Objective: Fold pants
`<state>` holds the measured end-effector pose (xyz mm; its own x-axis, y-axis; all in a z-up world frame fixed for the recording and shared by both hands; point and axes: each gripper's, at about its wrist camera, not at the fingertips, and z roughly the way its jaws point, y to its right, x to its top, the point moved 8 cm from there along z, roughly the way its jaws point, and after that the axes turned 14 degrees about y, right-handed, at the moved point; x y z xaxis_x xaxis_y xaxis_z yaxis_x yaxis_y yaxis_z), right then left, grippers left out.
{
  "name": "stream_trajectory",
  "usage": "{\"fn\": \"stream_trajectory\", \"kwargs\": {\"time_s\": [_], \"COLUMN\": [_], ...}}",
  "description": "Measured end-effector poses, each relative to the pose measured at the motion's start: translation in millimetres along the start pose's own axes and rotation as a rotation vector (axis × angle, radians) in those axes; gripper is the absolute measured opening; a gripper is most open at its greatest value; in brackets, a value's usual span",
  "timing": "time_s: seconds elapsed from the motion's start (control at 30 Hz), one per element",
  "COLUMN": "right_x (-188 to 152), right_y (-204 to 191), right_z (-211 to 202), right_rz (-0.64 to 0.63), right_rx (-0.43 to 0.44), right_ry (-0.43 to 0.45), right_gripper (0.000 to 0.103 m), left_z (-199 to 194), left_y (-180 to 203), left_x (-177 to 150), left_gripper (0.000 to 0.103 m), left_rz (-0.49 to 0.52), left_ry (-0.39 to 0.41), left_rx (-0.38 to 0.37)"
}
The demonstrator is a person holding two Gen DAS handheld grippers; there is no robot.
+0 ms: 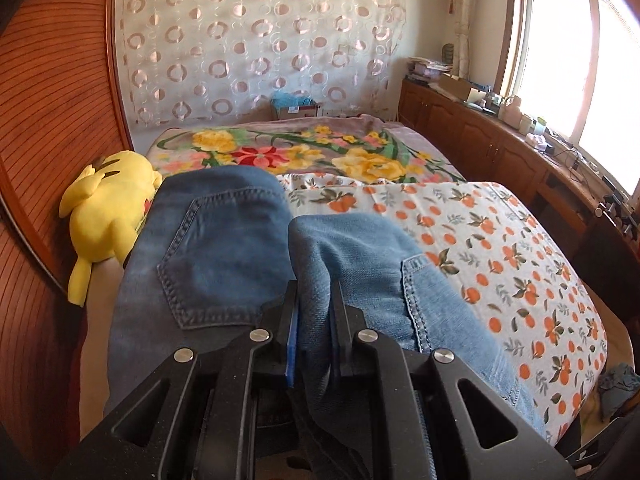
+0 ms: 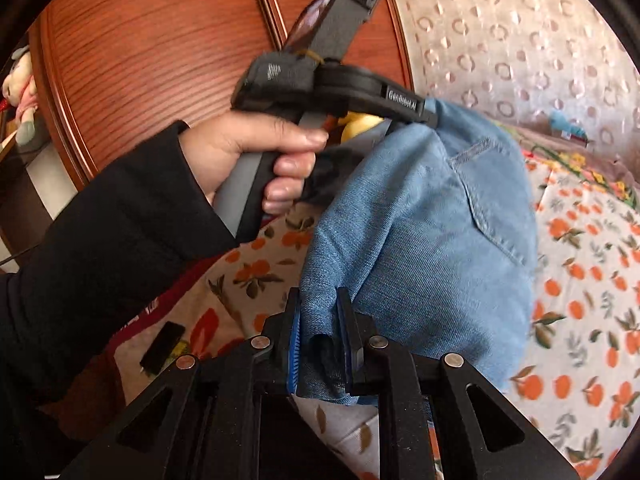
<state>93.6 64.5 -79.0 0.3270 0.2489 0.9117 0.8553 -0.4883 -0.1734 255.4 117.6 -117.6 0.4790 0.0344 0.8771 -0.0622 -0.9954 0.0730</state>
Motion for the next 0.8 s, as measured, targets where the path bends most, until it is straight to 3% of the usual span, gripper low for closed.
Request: {"fn": "stream_trajectory", "kwargs": {"time_s": [0.23, 0.4, 0.47, 0.67, 0.8], "right_x": [0, 4, 11, 29, 33], "right_y": [3, 4, 4, 15, 31], "right_z": [9, -1, -13, -50, -65], "right_rz": [0.005, 0.006, 0.004, -0.007, -0.014], "right_rx": [-0.001, 0.004, -0.005, -0.065, -0.120], "right_ry": [-0.027, -0.006, 0.009, 0.099, 0.135], "right_gripper": [0.017, 0.025, 0.026, 0.031, 0.034], "left_z": [-17, -48, -59, -81, -84], "left_y": [-9, -2, 3, 28, 36], "left_x": [-2, 3, 5, -10, -35], "left_gripper": [0.018, 0.040, 0.044, 0.044, 0.044], "left_rz": [-0.027, -0.006, -0.007, 0.032, 0.047], "left_ry": [0.010, 0.082, 0.106, 0.123, 0.086], "left_rx": [0.021, 0.019, 0.003, -0.040, -0.053]}}
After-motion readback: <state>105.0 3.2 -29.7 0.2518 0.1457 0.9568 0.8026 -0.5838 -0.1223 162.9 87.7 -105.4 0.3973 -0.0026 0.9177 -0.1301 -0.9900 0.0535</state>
